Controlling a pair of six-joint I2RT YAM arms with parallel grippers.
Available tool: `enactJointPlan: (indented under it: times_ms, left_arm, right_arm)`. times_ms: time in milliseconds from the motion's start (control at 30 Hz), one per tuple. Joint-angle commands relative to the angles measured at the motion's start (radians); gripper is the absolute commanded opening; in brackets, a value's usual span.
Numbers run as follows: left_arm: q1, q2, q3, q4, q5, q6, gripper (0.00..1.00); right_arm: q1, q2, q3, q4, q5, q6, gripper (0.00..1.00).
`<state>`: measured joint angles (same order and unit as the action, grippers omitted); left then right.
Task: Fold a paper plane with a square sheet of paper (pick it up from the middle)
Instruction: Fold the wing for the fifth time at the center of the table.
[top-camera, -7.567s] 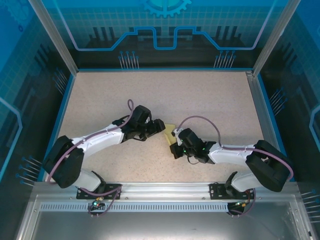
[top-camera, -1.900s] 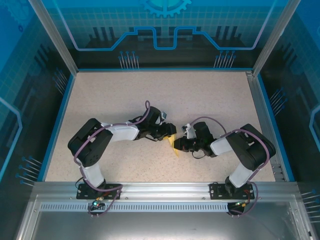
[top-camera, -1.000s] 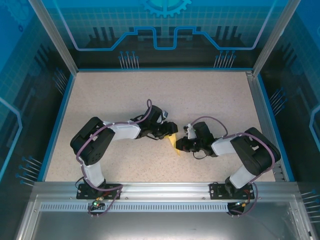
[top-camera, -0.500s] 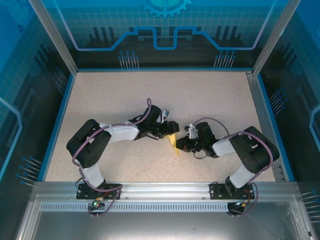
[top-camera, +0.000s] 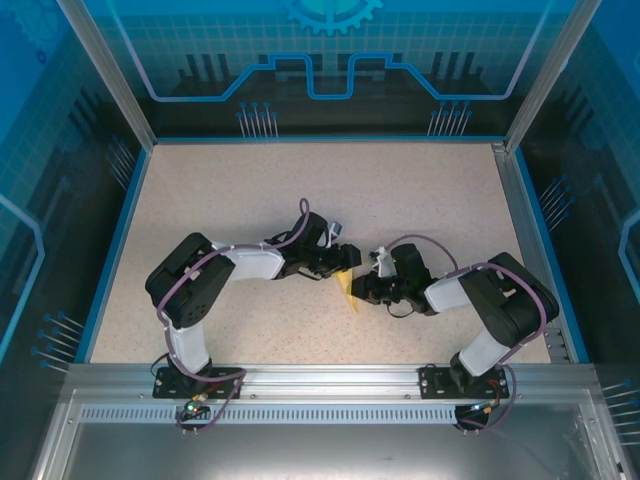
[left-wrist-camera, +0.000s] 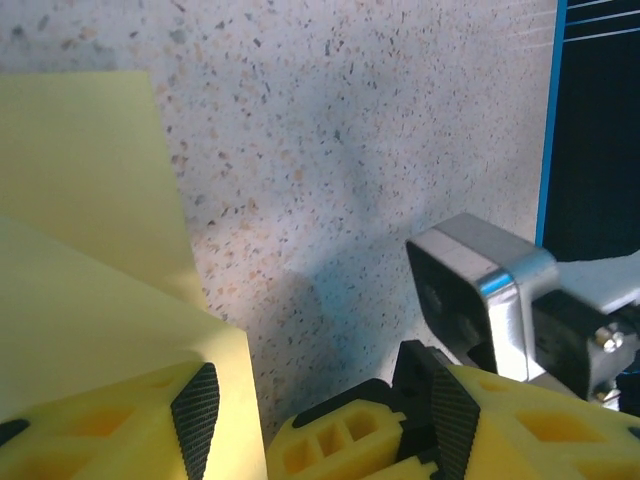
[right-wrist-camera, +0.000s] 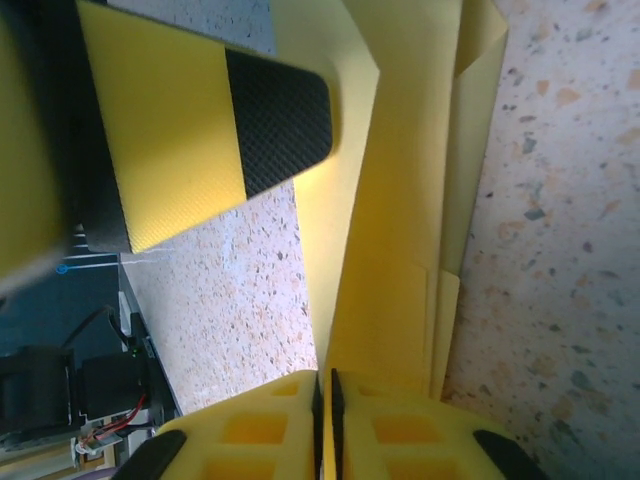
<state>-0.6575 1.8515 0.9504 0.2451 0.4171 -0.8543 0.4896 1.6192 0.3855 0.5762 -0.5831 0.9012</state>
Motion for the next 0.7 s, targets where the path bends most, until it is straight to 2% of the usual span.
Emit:
enactJointPlan:
  times_ms: [0, 167, 267, 467, 567, 667]
  left_arm:
    - [-0.005, 0.032, 0.036, -0.010, 0.002, 0.039, 0.62]
    - [-0.005, 0.040, 0.043, -0.025, -0.009, 0.049, 0.62]
    - [-0.005, 0.046, 0.051, -0.038, -0.009, 0.056, 0.62]
    - [-0.004, 0.053, 0.056, -0.048, -0.014, 0.060, 0.62]
    - [-0.005, 0.058, 0.060, -0.050, -0.012, 0.059, 0.62]
    - [-0.004, 0.060, 0.064, -0.052, -0.012, 0.060, 0.62]
  right_arm:
    - [-0.016, -0.042, 0.005, -0.050, 0.014, -0.013, 0.18]
    - [-0.001, -0.118, 0.027, -0.206, 0.091, -0.075, 0.30]
    - [0.004, -0.133, 0.044, -0.273, 0.119, -0.107, 0.33]
    - [0.018, -0.115, 0.073, -0.297, 0.127, -0.125, 0.41]
    - [0.026, -0.115, 0.083, -0.300, 0.131, -0.134, 0.48]
    - [0.038, -0.112, 0.107, -0.371, 0.148, -0.162, 0.51]
